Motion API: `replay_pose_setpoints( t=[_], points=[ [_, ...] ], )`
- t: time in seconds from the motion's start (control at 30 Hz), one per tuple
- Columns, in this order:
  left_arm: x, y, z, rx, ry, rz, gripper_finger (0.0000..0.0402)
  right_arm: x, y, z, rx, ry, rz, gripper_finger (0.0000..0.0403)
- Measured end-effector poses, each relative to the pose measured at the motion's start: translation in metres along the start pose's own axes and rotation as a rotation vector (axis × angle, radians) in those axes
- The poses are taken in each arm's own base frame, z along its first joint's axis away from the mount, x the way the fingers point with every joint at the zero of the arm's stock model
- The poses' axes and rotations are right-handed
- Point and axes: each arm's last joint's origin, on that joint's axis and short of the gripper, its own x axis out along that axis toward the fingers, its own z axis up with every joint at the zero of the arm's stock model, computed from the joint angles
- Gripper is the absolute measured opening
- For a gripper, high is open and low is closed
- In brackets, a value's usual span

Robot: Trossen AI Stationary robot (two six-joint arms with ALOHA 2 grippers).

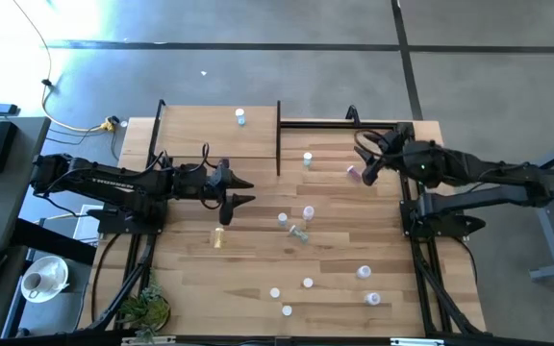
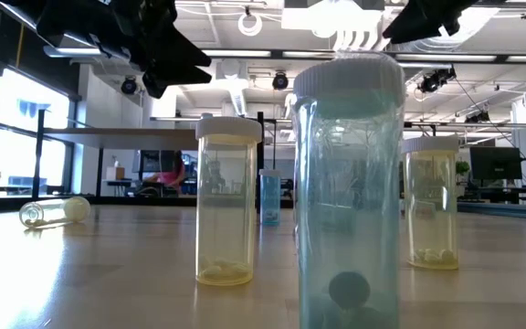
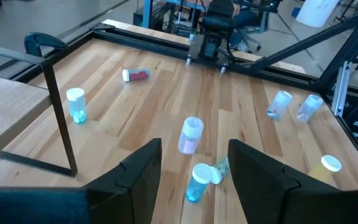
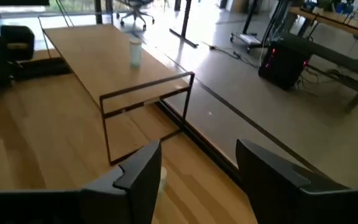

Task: Pick and place medicine bottles onto shelf by color
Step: Put the top green pill bottle on the shelf

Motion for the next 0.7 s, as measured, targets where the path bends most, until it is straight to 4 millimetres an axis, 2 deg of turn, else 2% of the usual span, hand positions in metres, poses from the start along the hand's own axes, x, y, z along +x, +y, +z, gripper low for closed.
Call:
replay_pose_setpoints(
  t=[0.17, 0.27, 0.5, 0.7],
  points=[
    [0.000, 0.000, 0.000, 0.000, 0.000, 0.000, 0.0175, 0.005, -0.016, 0.017, -0.020, 0.042, -0.017, 0.0233],
    [0.000, 0.000, 0.000, 0.000, 0.000, 0.000, 0.0175, 0.012, -0.026, 0.017, -0.017, 0.068, -0.018, 0.0239],
    [0.000, 0.000, 0.000, 0.000, -0.001, 0.000, 0.0175, 0.042, -0.041, -0.012, 0.019, 0.165, 0.050, 0.0240],
    [0.000, 0.000, 0.000, 0.000, -0.001, -0.001, 0.0175, 0.076, -0.038, -0.034, 0.023, 0.208, 0.157, 0.0236]
  ],
)
